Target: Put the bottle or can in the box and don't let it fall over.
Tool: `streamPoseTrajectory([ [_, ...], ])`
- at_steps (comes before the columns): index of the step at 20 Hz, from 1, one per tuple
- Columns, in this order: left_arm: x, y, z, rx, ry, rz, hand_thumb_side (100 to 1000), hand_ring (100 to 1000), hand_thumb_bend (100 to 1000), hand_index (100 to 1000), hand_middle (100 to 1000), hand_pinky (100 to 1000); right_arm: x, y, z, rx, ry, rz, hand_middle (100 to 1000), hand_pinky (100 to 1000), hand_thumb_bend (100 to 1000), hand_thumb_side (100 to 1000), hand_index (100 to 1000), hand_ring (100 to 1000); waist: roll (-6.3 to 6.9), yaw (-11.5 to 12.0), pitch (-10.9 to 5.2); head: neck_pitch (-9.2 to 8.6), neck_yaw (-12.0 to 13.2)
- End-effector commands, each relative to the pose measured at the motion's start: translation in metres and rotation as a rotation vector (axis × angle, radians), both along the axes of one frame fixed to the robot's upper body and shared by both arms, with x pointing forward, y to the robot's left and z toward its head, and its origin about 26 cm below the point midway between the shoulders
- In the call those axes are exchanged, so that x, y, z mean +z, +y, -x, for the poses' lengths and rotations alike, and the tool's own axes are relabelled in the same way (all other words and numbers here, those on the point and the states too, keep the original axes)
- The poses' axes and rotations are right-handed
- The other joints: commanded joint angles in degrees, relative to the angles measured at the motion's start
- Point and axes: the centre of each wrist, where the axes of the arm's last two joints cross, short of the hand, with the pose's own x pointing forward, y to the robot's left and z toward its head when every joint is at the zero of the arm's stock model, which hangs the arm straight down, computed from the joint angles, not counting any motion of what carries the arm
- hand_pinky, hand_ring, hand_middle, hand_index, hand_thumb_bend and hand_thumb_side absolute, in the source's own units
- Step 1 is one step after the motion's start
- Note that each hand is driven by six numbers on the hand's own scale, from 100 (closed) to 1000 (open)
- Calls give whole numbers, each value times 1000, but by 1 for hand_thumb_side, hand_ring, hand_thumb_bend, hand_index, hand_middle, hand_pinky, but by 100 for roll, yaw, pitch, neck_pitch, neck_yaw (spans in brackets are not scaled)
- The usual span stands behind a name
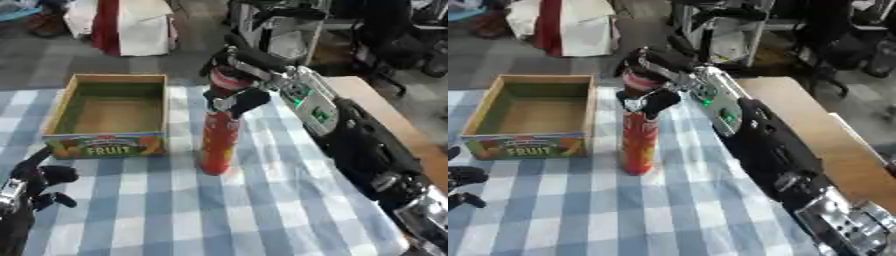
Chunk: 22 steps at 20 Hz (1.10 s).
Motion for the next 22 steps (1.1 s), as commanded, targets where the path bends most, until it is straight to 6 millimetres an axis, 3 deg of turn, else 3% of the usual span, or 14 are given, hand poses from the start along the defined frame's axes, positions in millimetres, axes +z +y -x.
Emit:
streamPoseTrajectory([
  [1, 11, -2, -3, -16, -38, -2, 1000, 739, 207, 983, 653, 511, 49, -12, 9, -5, -133, -30, 384, 100, 100, 181, 604, 175, 3, 62, -37, -115, -24],
  [8, 28, -15, -8, -102, -84, -11, 1000, 740, 208, 982, 652, 511, 106, -23, 23, -25, -274, -59, 403, 100, 100, 116, 621, 194, -126, 591, 109, -269, -281],
  [14, 51, -37, -14, -235, -147, -22, 1000, 741, 205, 982, 652, 512, 116, -22, 26, -32, -316, -77, 454, 100, 100, 120, 661, 240, -296, 1315, 286, -454, -707],
  [16, 58, -44, -15, -272, -164, -25, 1000, 741, 205, 982, 652, 512, 113, -20, 25, -43, -327, -62, 514, 100, 100, 123, 700, 291, -351, 1503, 366, -522, -870],
  [17, 61, -46, -15, -286, -171, -26, 1000, 741, 205, 981, 652, 511, 110, -19, 24, -54, -333, -52, 678, 106, 100, 123, 824, 359, -371, 1571, 402, -558, -936],
  [18, 64, -49, -16, -300, -178, -26, 1000, 741, 206, 982, 652, 512, 107, -18, 21, -74, -337, -30, 838, 281, 100, 149, 946, 519, -393, 1639, 441, -602, -995],
  [19, 66, -51, -16, -311, -183, -26, 1000, 741, 206, 982, 652, 512, 102, -18, 19, -94, -342, -1, 917, 530, 100, 166, 996, 688, -410, 1684, 467, -629, -1032],
  [21, 68, -54, -16, -326, -188, -25, 1000, 742, 208, 982, 651, 512, 96, -17, 15, -123, -358, 56, 1000, 908, 100, 447, 1000, 950, -434, 1720, 502, -670, -1062],
  [22, 68, -55, -16, -330, -186, -26, 1000, 742, 208, 982, 651, 511, 95, -17, 14, -125, -375, 77, 1000, 997, 100, 535, 1000, 1000, -447, 1712, 523, -700, -1066],
])
